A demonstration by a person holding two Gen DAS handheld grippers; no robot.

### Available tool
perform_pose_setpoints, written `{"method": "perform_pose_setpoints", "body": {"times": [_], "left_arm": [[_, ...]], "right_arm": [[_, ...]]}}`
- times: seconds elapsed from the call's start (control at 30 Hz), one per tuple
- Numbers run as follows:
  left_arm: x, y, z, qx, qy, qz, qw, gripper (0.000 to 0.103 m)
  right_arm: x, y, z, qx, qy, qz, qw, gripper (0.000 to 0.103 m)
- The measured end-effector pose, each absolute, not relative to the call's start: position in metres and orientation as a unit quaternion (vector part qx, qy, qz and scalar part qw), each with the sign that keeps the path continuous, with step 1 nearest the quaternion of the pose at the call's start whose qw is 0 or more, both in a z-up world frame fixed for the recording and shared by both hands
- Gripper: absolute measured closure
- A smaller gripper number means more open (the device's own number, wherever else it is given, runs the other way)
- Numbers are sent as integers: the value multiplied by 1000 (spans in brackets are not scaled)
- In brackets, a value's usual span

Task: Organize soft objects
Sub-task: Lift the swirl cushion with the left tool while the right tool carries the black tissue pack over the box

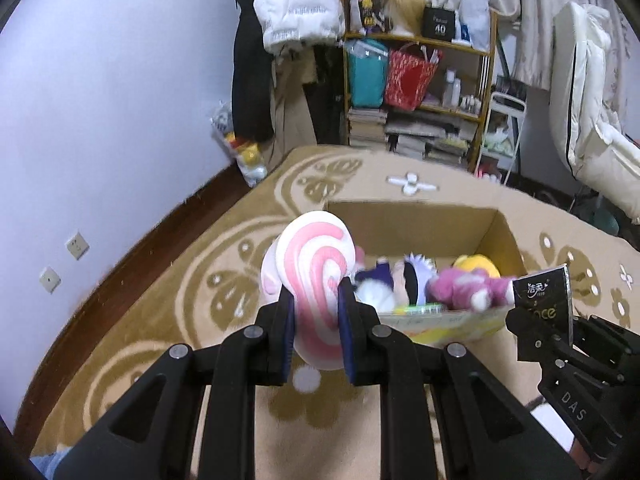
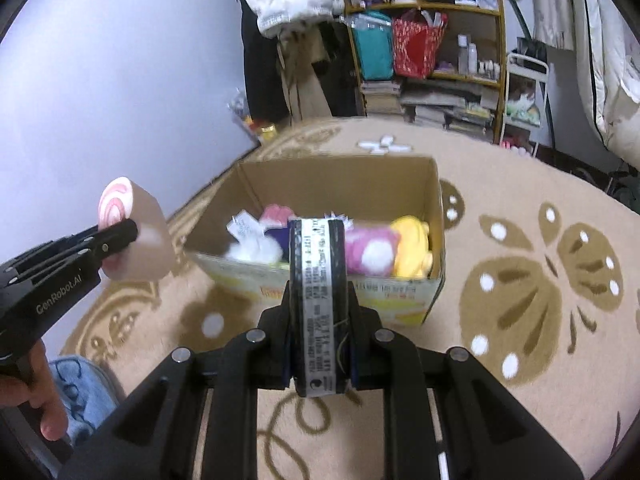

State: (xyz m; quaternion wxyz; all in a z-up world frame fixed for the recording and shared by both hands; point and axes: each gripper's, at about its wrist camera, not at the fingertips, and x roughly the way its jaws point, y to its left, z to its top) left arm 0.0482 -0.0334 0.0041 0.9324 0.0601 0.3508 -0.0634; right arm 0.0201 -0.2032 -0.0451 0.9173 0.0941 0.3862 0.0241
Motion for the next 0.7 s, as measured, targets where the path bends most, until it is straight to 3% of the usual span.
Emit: {"method": "perform_pose_setpoints", "body": {"times": [0.7], "left_arm": [[76,-53,4,82,301,-80,947,83]], "right_arm": [[49,-209,-35,89,331,40,939,82]]}}
